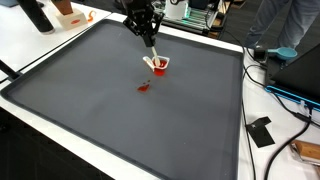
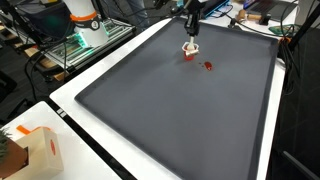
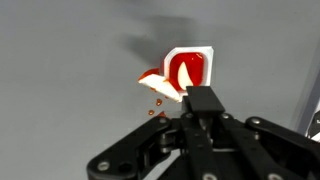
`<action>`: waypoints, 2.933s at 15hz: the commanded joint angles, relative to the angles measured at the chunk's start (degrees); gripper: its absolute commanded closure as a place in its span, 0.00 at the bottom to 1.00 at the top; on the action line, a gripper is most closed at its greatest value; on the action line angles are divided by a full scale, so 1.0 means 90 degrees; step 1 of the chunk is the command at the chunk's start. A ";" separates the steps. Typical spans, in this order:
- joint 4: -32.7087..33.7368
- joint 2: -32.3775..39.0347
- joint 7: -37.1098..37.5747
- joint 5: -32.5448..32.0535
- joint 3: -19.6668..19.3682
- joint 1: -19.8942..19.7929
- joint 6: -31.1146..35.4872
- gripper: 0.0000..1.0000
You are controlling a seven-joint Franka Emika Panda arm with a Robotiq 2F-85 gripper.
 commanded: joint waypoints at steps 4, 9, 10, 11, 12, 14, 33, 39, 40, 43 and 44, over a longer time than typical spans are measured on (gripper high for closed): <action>-0.0087 0.0078 -0.0747 0.0810 0.0058 -0.0255 0.0053 0.97; -0.0072 0.0245 -0.1152 0.1240 0.0061 -0.0432 -0.0007 0.97; -0.0070 0.0270 -0.1209 0.1297 0.0060 -0.0459 -0.0005 0.97; -0.0065 0.0293 -0.1272 0.1369 0.0063 -0.0492 -0.0021 0.97; -0.0061 0.0317 -0.1349 0.1448 0.0066 -0.0528 -0.0034 0.97; -0.0049 0.0347 -0.1488 0.1615 0.0073 -0.0595 -0.0086 0.97; -0.0017 0.0598 -0.2319 0.2812 -0.0095 -0.1010 -0.0787 0.97; 0.0012 0.0698 -0.2578 0.3208 -0.0200 -0.1093 -0.1000 0.97; 0.0019 0.0710 -0.2634 0.3281 -0.0217 -0.1116 -0.1053 0.97; 0.0032 0.0740 -0.2785 0.3452 -0.0285 -0.1150 -0.1206 0.97; 0.0040 0.0755 -0.2821 0.3501 -0.0313 -0.1160 -0.1278 0.97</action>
